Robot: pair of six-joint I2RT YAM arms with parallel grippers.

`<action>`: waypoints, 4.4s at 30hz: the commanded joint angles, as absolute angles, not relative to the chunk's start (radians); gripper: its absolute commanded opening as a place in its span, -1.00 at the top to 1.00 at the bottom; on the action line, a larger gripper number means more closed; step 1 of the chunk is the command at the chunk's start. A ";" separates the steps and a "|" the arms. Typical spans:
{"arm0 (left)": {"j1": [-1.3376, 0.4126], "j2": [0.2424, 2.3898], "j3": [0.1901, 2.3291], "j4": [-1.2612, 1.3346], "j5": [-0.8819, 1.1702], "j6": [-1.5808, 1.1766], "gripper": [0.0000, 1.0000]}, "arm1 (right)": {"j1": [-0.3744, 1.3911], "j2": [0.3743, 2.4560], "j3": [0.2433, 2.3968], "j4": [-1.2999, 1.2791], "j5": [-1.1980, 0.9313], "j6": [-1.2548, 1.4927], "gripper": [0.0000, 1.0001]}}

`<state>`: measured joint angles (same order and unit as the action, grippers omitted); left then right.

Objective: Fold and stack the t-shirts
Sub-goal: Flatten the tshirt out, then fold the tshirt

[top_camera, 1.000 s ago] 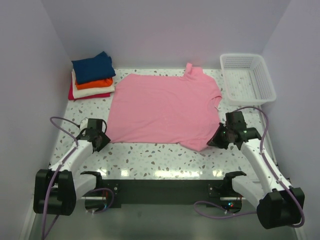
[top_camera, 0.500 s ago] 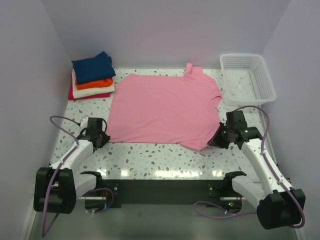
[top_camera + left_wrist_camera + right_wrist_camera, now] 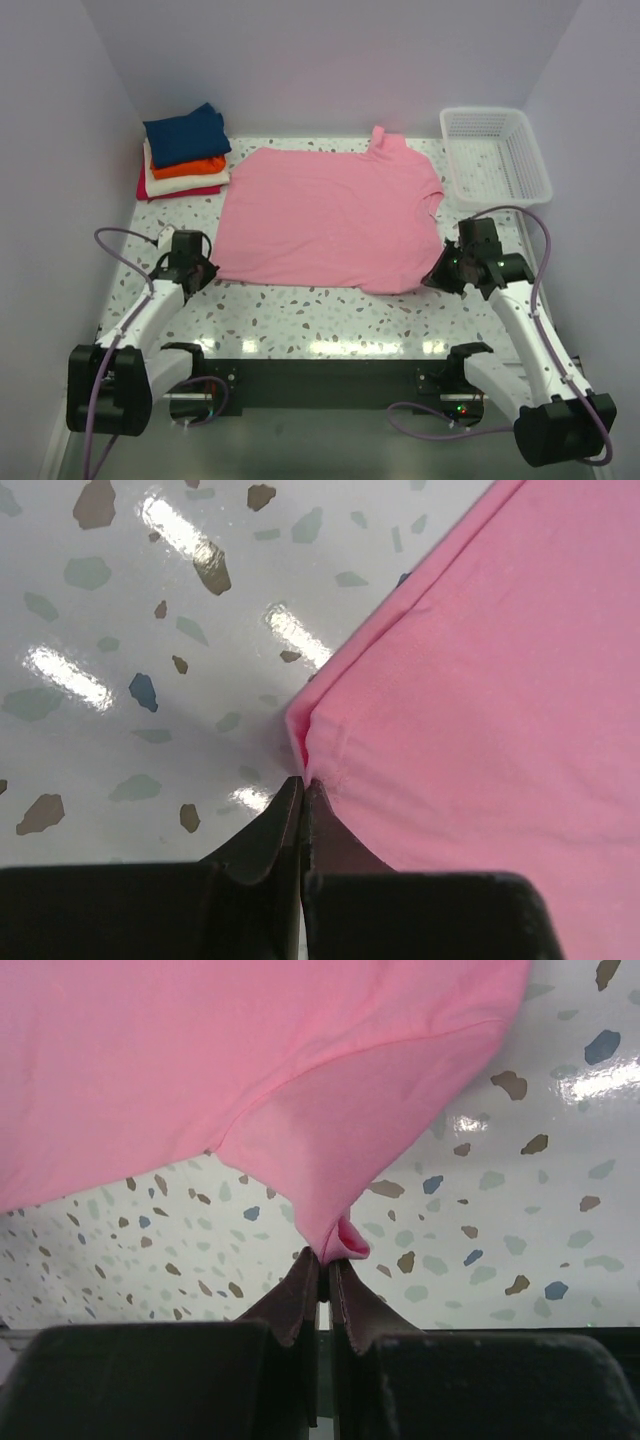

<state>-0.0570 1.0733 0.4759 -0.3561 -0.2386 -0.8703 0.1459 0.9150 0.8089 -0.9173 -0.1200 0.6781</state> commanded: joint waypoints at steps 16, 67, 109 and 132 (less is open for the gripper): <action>-0.029 0.917 0.601 -0.535 -0.253 -0.798 1.00 | 0.149 0.796 0.945 -1.121 -0.012 0.617 1.00; -0.028 1.474 0.890 -0.301 -0.161 -0.815 1.00 | 0.034 1.411 1.055 -0.549 -0.210 0.571 1.00; 0.057 1.483 0.942 -0.249 -0.086 -0.788 1.00 | -0.106 1.381 1.077 -0.578 -0.290 0.529 1.00; 0.057 1.717 1.066 -0.189 -0.035 -0.781 1.00 | -0.106 1.710 1.325 -0.555 -0.261 0.543 0.81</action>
